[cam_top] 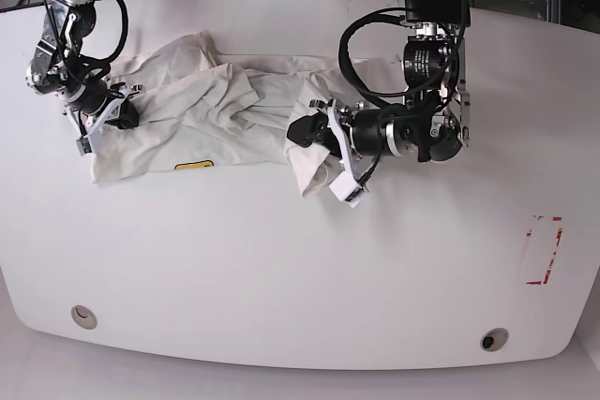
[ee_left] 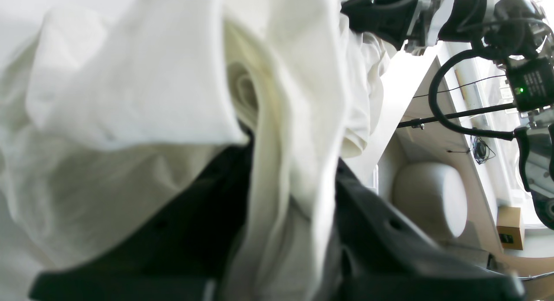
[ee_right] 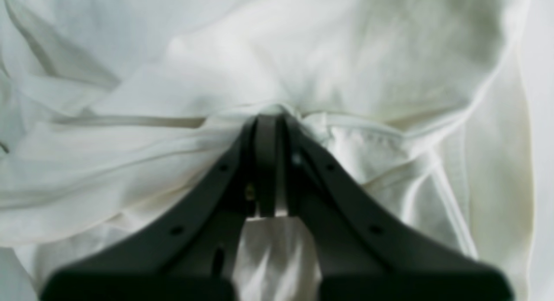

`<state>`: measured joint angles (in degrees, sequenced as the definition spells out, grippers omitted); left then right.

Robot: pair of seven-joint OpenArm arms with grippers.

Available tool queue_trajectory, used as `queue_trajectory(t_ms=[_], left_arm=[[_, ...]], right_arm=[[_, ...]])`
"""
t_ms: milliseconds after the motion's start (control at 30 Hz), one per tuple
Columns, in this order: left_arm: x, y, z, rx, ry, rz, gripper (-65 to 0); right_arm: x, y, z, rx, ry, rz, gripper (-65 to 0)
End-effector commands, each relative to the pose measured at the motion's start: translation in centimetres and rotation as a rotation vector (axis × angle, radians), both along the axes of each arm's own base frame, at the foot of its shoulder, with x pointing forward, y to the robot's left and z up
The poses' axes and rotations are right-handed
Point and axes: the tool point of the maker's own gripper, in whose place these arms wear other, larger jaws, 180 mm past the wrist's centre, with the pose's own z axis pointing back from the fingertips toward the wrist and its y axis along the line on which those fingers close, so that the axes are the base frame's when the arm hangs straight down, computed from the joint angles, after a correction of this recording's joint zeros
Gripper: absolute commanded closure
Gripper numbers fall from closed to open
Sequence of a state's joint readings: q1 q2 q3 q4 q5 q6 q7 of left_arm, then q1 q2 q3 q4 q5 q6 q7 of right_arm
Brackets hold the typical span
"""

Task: Layout the t-shirt on the table in an organized manner, then fold the t-shirt properly
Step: 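Lift the strip end with the left gripper and fold it toward the right gripper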

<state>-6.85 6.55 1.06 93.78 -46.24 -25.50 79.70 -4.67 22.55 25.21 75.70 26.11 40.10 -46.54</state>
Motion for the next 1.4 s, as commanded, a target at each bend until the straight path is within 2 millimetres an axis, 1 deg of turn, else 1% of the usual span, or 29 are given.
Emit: queue_trajectory(t_ms=[0,100,133,167,233,300,367,467,500,633,700,800,900,933,1000,1033,1067,1133,1233,1367], left_arm=[[1.2,-1.3,2.6,-0.070,-0.063,-0.002,-8.1],[1.6,-1.8,3.3,-0.082,-0.078,-0.007,-16.4],[1.7,-1.9,3.6,-0.090,-0.083,-0.010,-20.8],[1.8,-2.0,3.8,-0.099,-0.086,-0.012,-23.7],[1.8,-2.2,4.2,-0.117,-0.091,-0.017,-28.2],[1.4,-2.9,4.7,-0.144,-0.092,-0.044,-32.5],[1.1,-3.7,5.5,-0.167,-0.102,-0.078,-34.0],[0.3,-5.2,6.4,-0.179,-0.116,-0.155,-34.0],[0.3,-5.3,6.5,-0.182,-0.119,-0.161,-34.0],[-1.2,-7.3,7.9,-0.223,-0.136,-0.254,-33.9],[-1.1,-7.7,8.6,-0.231,-0.156,-0.275,-33.9],[-0.6,-7.6,9.1,-0.225,-0.175,-0.273,-33.9],[0.7,-6.8,9.4,-0.207,-0.194,-0.236,-33.9],[1.5,-6.2,9.6,-0.195,-0.208,-0.208,-33.9],[2.4,-5.5,9.7,-0.183,-0.218,-0.176,-33.9],[3.2,-4.6,9.6,-0.162,-0.227,-0.149,-33.9],[3.5,-4.0,9.5,-0.149,-0.231,-0.136,-33.9],[4.8,-1.8,8.8,-0.082,-0.243,-0.092,-33.9],[5.9,0.4,7.8,-0.007,-0.264,-0.045,-33.9],[6.5,2.1,6.3,0.105,-0.294,-0.030,-33.9]], right_arm=[[-2.3,-0.6,-1.7,-0.056,0.124,0.024,-3.6],[-2.2,-0.6,-1.7,-0.056,0.123,0.025,-3.6],[-2.2,-0.6,-1.7,-0.057,0.125,0.025,-3.6],[-2.3,-0.6,-1.7,-0.057,0.126,0.025,-3.6],[-2.4,-0.6,-1.8,-0.059,0.135,0.027,-3.6],[-2.5,-0.6,-1.8,-0.062,0.149,0.030,-3.6],[-2.0,-0.6,-1.3,-0.072,0.136,0.037,-3.6],[-1.6,-0.5,-0.7,-0.083,0.119,0.046,-3.6],[-1.5,-0.5,-0.6,-0.084,0.117,0.047,-3.6],[-1.4,-0.5,-0.5,-0.090,0.124,0.051,-3.6],[-1.5,-0.5,-0.5,-0.093,0.131,0.054,-3.6],[-1.4,-0.5,-0.4,-0.094,0.129,0.054,-3.6],[-1.2,-0.5,-0.3,-0.094,0.125,0.053,-3.6],[-1.1,-0.5,-0.2,-0.094,0.123,0.053,-3.6],[-1.1,-0.5,-0.2,-0.094,0.123,0.053,-3.6],[-1.1,-0.2,-0.4,-0.086,0.123,0.053,-3.6],[-1.1,0.0,-0.4,-0.082,0.121,0.053,-3.6],[-1.0,0.3,-0.5,-0.075,0.121,0.053,-3.6],[-1.0,0.6,-0.6,-0.069,0.119,0.053,-3.6],[-1.0,0.8,-0.7,-0.063,0.119,0.053,-3.6]])
